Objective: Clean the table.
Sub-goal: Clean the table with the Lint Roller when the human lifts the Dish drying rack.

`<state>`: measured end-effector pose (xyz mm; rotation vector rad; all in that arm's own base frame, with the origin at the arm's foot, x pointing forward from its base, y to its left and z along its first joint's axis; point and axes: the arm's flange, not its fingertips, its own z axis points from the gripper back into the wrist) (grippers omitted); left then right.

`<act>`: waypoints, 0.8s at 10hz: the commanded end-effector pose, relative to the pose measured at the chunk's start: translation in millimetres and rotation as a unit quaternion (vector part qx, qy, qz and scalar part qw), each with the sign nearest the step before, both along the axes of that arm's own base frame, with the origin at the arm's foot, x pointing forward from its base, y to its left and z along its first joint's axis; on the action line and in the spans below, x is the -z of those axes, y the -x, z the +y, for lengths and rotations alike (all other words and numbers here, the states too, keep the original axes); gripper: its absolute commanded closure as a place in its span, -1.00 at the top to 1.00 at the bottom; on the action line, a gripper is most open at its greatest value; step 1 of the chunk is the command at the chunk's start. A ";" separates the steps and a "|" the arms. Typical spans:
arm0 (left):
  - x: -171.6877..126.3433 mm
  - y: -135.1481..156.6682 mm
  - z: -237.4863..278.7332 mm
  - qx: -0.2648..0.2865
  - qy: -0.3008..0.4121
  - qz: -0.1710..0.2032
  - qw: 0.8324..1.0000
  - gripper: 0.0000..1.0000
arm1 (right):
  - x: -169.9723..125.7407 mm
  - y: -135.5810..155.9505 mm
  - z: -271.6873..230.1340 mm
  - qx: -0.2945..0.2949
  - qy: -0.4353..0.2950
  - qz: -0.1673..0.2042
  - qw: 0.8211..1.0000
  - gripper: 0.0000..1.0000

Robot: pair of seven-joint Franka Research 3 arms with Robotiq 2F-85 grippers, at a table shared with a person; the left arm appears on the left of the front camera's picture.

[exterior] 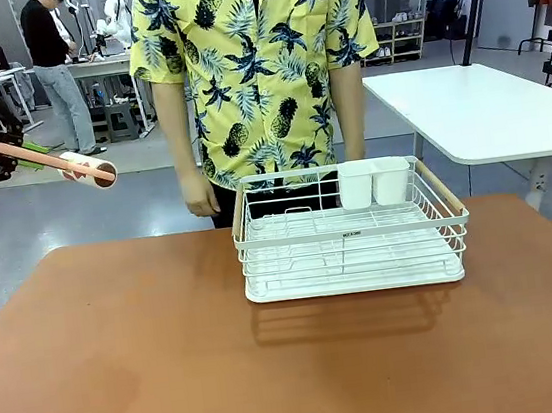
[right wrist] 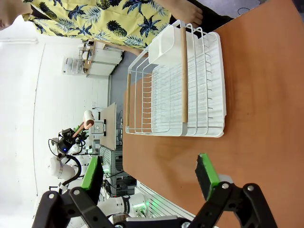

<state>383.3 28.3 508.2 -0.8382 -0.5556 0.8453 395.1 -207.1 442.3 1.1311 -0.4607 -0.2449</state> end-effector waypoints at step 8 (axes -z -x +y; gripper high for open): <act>-2.7 0.8 0.1 -0.002 -0.004 0.001 1.000 -1.00 | -2.5 -0.1 0.3 -0.002 -0.005 -0.010 1.000 1.00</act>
